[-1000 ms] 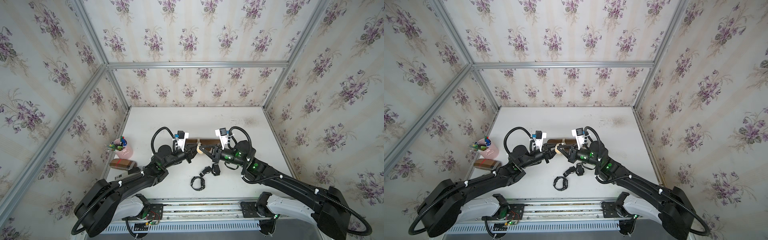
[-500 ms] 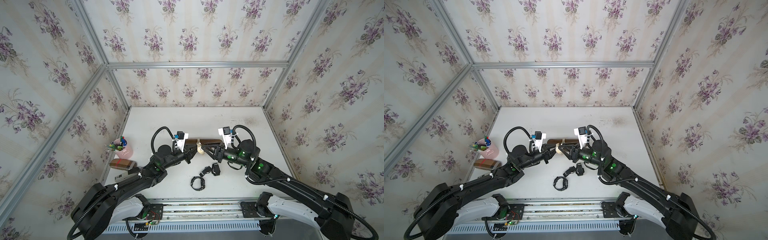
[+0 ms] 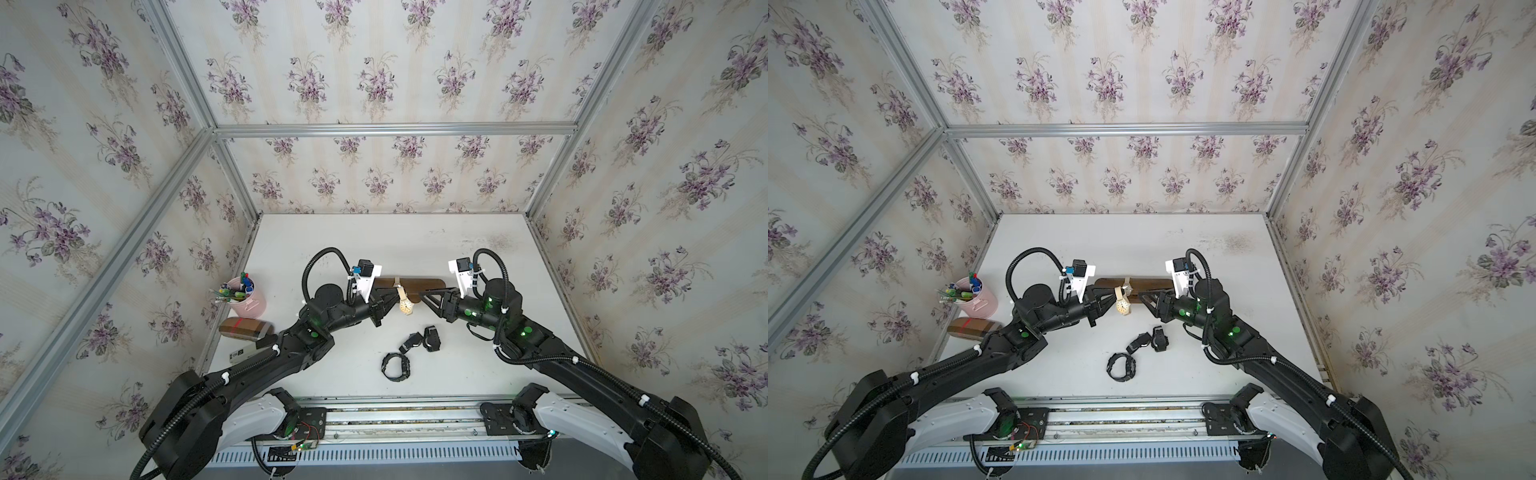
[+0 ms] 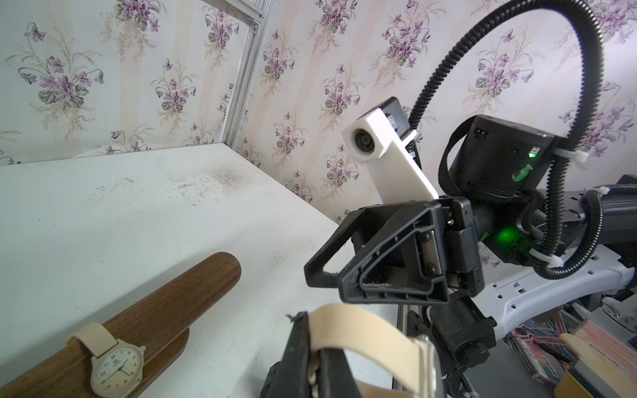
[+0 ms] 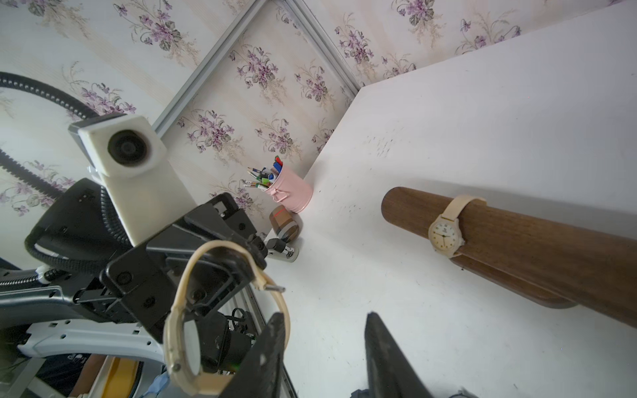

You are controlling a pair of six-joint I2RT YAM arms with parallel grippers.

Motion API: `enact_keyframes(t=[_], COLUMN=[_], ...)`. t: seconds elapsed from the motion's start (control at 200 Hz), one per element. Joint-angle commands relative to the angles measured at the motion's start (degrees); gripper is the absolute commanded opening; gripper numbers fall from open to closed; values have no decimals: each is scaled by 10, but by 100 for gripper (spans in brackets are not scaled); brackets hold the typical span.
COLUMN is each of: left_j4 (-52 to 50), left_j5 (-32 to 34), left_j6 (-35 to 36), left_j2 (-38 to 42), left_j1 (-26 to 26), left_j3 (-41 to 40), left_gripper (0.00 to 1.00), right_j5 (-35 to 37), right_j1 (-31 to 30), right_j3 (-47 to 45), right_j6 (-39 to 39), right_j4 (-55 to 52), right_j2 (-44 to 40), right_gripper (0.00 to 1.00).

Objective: Place watch on stand
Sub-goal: Pick up the watch at the center of the board.

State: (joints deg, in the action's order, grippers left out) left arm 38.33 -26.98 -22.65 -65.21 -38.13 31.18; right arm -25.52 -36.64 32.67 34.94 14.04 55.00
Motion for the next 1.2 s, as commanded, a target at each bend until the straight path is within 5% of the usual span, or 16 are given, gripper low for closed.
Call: enact_keyframes(t=[0.0, 0.475, 0.709, 0.774, 1.194], left_j4=[3, 11, -7, -13, -84], left_j5=[-34, -100, -106, -101, -30], left_j6=[21, 20, 30, 31, 44], left_j2=[-2, -30, -30, -28, 0], left_j1=[0, -8, -12, -12, -12], left_j3=[12, 43, 50, 49, 44], left_gripper=[3, 5, 8, 15, 59], right_j5=[-34, -50, -39, -34, 53], right_j1=[-3, -53, -58, -58, -58], right_j3=[-2, 13, 23, 28, 31], right_j6=[-4, -20, -29, -31, -28], right_j4=[30, 54, 44, 38, 6], right_j2=[-7, 23, 25, 26, 10], right_gripper=[41, 27, 6, 0, 0])
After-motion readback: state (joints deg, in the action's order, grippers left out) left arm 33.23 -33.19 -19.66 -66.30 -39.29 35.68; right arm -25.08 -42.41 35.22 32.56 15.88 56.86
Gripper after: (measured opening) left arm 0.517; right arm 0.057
